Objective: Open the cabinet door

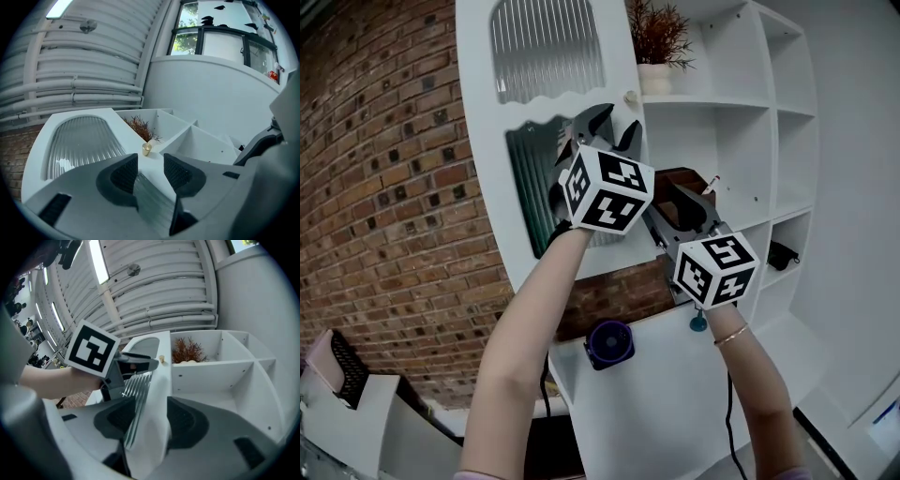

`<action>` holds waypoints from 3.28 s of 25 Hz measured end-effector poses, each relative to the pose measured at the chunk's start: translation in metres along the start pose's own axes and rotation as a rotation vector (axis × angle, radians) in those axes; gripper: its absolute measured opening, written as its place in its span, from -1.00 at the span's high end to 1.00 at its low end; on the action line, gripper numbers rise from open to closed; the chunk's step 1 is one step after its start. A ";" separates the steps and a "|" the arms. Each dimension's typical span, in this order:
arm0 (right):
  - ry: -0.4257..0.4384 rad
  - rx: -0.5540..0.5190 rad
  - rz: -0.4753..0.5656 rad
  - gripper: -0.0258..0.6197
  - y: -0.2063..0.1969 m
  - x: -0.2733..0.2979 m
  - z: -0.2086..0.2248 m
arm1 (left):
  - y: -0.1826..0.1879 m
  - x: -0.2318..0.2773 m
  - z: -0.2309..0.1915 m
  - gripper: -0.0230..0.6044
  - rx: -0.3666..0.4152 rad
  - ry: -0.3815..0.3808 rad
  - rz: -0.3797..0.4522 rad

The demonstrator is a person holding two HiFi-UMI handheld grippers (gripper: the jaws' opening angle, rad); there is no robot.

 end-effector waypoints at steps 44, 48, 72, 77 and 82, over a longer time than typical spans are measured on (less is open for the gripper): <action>0.239 0.284 -0.066 0.14 -0.047 0.010 0.017 | 0.039 0.018 0.003 0.69 0.167 0.041 0.009; 0.248 0.315 -0.040 0.21 -0.044 0.004 0.015 | 0.043 0.012 0.002 0.69 0.144 0.039 0.014; 0.090 0.175 -0.064 0.44 0.002 -0.045 -0.048 | 0.083 -0.050 -0.028 0.69 -0.007 -0.032 0.132; 0.068 0.173 -0.055 0.47 0.014 -0.053 -0.067 | 0.090 -0.067 -0.040 0.69 -0.053 -0.040 0.158; 0.048 0.146 -0.056 0.50 0.025 -0.058 -0.083 | 0.096 -0.078 -0.051 0.69 -0.105 -0.052 0.180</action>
Point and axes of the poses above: the fingertips, and each gripper's own axes: x forward along the fingers, z to its right, y out of its top, the point moved 7 cm from there along -x, backward along the fingers, and after that the axes turned 14 degrees about y, right-handed, at the moved point
